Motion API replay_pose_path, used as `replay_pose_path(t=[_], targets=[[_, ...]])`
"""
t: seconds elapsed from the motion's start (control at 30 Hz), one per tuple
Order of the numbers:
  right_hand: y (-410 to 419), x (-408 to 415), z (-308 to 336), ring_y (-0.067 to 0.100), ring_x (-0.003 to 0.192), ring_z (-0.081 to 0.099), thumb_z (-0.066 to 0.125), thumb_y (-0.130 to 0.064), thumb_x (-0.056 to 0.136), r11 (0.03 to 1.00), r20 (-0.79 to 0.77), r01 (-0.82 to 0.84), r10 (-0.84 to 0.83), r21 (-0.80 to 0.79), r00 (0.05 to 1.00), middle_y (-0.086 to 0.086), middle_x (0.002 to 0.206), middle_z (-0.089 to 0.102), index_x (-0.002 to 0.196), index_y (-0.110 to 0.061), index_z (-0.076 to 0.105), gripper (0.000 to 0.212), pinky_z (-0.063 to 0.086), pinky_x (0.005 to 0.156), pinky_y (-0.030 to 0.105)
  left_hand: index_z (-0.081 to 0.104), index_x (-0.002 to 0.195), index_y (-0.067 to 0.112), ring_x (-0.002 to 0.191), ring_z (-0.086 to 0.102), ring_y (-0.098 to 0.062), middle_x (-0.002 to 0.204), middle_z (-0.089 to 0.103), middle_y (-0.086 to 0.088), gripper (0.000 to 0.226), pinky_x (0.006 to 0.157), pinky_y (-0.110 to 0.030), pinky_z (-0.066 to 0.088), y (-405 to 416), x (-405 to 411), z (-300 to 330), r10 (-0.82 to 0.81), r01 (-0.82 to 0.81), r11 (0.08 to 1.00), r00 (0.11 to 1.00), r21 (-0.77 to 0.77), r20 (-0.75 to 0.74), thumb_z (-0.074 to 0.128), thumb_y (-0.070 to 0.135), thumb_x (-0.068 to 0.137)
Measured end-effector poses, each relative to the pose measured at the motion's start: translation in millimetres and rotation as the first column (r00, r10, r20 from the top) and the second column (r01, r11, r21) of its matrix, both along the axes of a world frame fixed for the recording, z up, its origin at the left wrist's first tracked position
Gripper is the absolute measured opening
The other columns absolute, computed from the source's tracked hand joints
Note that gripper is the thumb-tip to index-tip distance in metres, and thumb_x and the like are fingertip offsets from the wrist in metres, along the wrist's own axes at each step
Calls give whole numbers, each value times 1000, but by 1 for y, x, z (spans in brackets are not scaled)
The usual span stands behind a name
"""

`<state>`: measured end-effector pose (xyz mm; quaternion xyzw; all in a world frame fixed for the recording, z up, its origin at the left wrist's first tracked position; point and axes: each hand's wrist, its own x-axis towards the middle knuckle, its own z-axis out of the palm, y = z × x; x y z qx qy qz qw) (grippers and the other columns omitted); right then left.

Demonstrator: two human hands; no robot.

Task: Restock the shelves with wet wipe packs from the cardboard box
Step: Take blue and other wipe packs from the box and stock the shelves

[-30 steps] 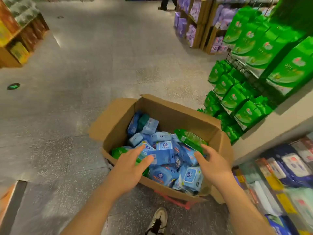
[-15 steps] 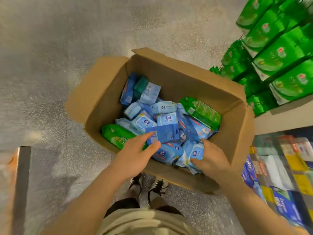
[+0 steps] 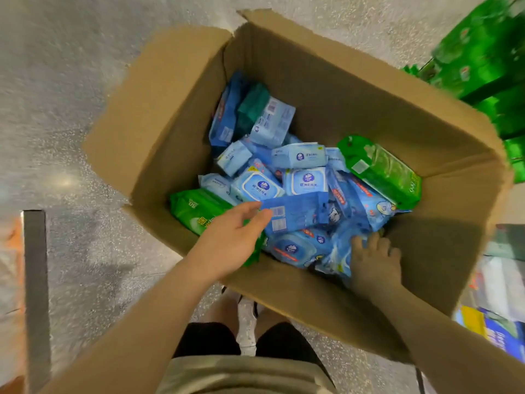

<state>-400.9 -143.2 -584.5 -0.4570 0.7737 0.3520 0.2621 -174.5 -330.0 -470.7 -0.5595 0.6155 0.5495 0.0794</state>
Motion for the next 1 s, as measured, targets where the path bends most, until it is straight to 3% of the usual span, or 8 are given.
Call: replay_pose_path(t=[0.2,0.27,0.47,0.6,0.7,0.8,0.9,1.0], targets=[[-30,17,51,37,130,39,74,-73,60,890,212,455,-440,-24,873,13,138,39,127,-26,32,92,36,105,47,66,116,37,81,62,15,108,65,25,22,71,-5,46,-15,9,5,193,-187,974,980,127,-38,59,49,99],[-47,26,79,33,126,43,76,-68,57,788,365,604,-531,-119,765,6,129,43,118,-31,34,82,40,104,46,67,109,35,99,67,-2,112,70,16,20,93,-26,55,-19,6,8,337,-314,914,940,256,-48,58,50,99],[-115,81,130,18,119,48,68,-60,47,388,754,872,-465,-298,464,-6,124,45,120,-34,40,82,44,99,39,66,123,28,114,65,-19,124,70,1,38,99,-54,55,-17,-7,22,552,-369,678,827,636,-108,64,52,93],[-148,114,141,16,124,43,63,-68,48,393,767,834,-364,-388,529,-9,124,39,124,-39,35,85,43,105,41,61,137,24,119,68,-28,127,73,-6,71,76,-49,62,-24,-1,17,691,-356,589,688,726,-223,80,51,74],[-151,129,138,9,129,37,65,-65,59,464,785,762,-199,-451,586,-14,127,35,135,-36,35,86,40,109,35,59,136,21,110,73,-31,119,76,-9,67,84,-47,60,-35,8,12,704,-427,648,652,631,-282,83,34,74],[-155,121,127,-2,124,45,71,-56,76,493,879,794,-111,-356,463,-13,132,45,135,-32,43,69,42,99,15,62,129,21,99,76,-25,113,78,-6,53,79,-41,61,-47,20,2,710,-522,677,648,519,-275,85,21,81],[-170,101,97,3,103,63,71,-39,92,206,947,968,-256,-143,195,-6,117,62,122,-33,53,35,56,88,29,64,124,25,97,76,-21,111,78,-2,42,75,-38,59,-60,33,-8,722,-557,666,648,496,-242,81,21,85],[-198,69,41,23,91,65,70,-48,92,-203,860,979,-502,-23,-84,6,109,60,132,-18,49,53,61,66,41,63,125,25,96,76,-21,111,78,-1,55,74,-37,57,-67,42,-16,723,-578,666,657,472,-214,88,29,77]])
